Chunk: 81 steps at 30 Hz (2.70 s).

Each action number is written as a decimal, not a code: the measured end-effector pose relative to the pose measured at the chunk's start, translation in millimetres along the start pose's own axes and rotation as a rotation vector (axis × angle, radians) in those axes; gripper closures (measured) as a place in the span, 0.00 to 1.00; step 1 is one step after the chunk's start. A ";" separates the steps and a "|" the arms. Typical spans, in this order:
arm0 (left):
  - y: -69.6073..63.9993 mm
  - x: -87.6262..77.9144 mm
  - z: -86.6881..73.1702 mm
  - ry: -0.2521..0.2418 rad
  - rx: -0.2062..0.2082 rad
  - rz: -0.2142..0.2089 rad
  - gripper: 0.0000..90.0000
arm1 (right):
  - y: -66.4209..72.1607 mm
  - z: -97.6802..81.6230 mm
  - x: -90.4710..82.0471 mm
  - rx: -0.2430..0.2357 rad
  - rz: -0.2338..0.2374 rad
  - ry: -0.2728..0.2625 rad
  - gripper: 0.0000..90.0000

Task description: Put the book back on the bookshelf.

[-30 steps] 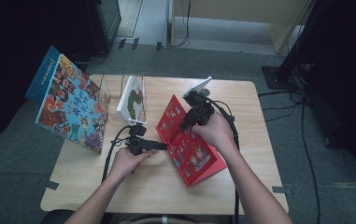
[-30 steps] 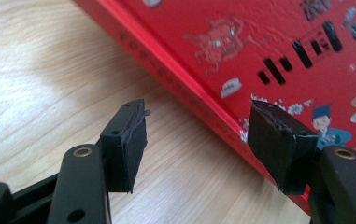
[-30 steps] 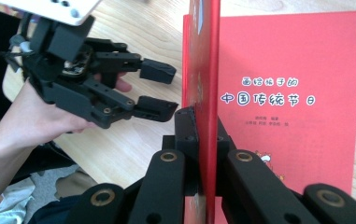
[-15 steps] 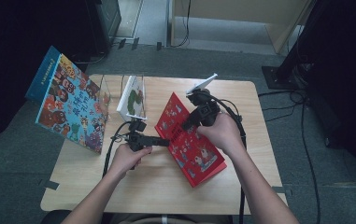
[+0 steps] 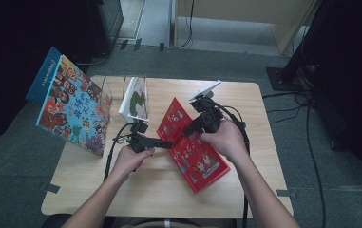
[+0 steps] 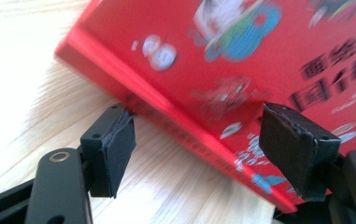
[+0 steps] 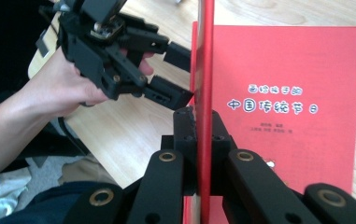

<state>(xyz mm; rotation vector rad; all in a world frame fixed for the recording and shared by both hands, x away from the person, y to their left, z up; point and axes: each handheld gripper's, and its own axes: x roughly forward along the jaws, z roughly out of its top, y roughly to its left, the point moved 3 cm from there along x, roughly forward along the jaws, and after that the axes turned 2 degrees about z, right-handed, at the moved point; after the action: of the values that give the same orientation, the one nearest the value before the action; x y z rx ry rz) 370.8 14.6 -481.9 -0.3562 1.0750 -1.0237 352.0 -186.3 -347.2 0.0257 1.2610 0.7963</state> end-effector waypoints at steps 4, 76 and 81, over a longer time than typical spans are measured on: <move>0.0 -2.9 2.4 -0.025 0.017 0.013 0.23 | 1.0 -0.4 -2.0 -0.011 0.016 -0.021 0.97; -35.2 -68.7 31.8 -0.078 0.356 -0.067 0.82 | -60.3 -20.5 15.4 -0.260 0.150 -0.287 0.62; -39.6 -68.2 34.8 -0.050 0.356 -0.067 0.85 | -64.3 -24.3 21.9 -0.283 0.131 -0.293 0.57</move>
<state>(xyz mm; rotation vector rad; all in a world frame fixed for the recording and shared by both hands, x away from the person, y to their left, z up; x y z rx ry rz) 373.6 42.9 -400.5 -0.1287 0.8204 -1.2351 366.4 -231.4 -401.7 -0.0041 0.8696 1.0391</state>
